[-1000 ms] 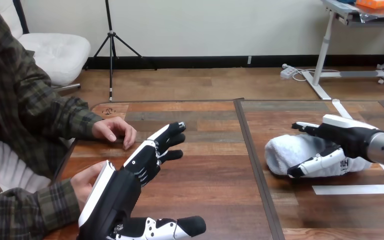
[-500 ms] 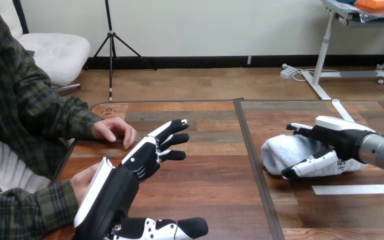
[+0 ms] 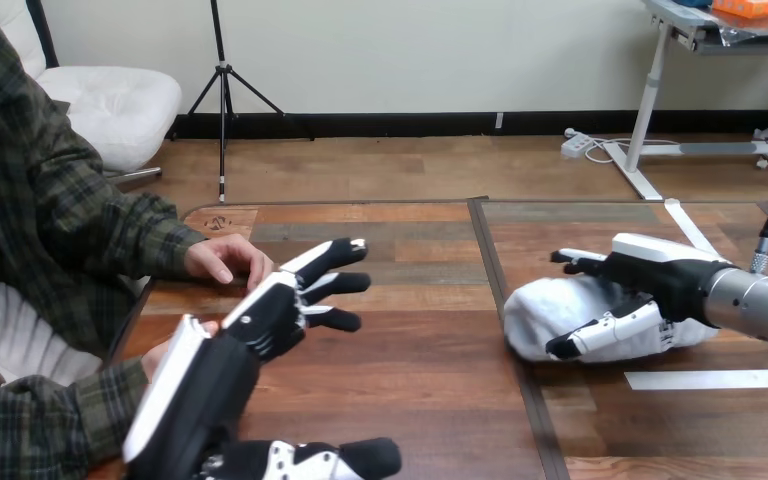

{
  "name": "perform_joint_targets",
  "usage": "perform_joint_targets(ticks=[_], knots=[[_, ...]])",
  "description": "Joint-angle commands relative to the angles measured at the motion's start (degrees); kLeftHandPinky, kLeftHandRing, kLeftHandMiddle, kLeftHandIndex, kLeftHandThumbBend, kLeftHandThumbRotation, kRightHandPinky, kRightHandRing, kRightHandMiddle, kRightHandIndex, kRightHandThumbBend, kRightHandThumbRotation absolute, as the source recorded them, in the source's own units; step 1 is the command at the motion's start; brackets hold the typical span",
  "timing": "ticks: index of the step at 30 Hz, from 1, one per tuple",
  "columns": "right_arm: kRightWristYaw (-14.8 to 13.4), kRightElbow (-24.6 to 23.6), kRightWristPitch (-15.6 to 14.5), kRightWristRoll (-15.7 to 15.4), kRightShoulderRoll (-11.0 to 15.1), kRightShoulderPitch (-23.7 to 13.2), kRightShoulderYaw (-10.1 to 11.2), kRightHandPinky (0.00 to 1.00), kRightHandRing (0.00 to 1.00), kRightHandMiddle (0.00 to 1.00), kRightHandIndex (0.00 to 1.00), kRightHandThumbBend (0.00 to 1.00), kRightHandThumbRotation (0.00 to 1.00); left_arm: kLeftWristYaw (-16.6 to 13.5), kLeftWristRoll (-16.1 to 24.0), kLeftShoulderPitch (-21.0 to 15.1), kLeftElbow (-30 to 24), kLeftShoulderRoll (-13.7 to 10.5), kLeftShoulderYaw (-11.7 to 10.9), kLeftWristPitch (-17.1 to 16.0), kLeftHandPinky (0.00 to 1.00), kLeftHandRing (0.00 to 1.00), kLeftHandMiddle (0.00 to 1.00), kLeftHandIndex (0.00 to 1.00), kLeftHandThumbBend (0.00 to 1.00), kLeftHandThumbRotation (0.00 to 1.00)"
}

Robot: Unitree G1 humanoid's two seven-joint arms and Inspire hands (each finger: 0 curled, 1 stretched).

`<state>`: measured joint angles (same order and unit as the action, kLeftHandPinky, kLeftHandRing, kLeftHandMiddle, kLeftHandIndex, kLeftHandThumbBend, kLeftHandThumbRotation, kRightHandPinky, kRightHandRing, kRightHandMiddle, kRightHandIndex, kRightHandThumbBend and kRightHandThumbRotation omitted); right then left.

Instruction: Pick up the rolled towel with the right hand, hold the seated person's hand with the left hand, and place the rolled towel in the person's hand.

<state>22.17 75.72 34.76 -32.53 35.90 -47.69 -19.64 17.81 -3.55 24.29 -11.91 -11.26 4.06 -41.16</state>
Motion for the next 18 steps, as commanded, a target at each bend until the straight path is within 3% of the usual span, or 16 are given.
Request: perform_joint_targets(ticks=[1, 9, 16, 18], knots=[[3.72, 1.85, 0.77, 0.16, -4.28, 2.78, -1.08, 0.98, 1.0, 0.98, 1.0, 1.0, 0.62, -0.01, -2.05, -1.2, -4.3, -1.19, -0.85, 0.61, 0.66, 0.8, 0.86, 0.83, 1.0, 0.37], [2.67, 1.62, 1.87, -0.59, -4.33, 3.71, -2.04, 0.92, 0.96, 0.97, 1.0, 1.0, 0.57, 0.65, -4.44, -0.95, -6.3, -1.92, -0.86, 2.14, 0.65, 0.79, 0.84, 0.82, 1.0, 0.34], [-1.45, 1.32, 3.41, -1.58, -4.56, 5.03, -2.83, 0.81, 0.87, 0.9, 0.92, 1.0, 0.46, 1.37, -6.1, -1.57, -7.14, -2.32, -0.61, 2.31, 0.64, 0.78, 0.83, 0.82, 1.0, 0.32], [-2.78, 1.27, 3.54, -1.93, -4.71, 5.3, -3.09, 0.75, 0.82, 0.85, 0.87, 1.0, 0.39, 1.56, -6.55, -1.77, -7.2, -2.31, -0.53, 2.3, 0.63, 0.77, 0.82, 0.81, 1.0, 0.32]])
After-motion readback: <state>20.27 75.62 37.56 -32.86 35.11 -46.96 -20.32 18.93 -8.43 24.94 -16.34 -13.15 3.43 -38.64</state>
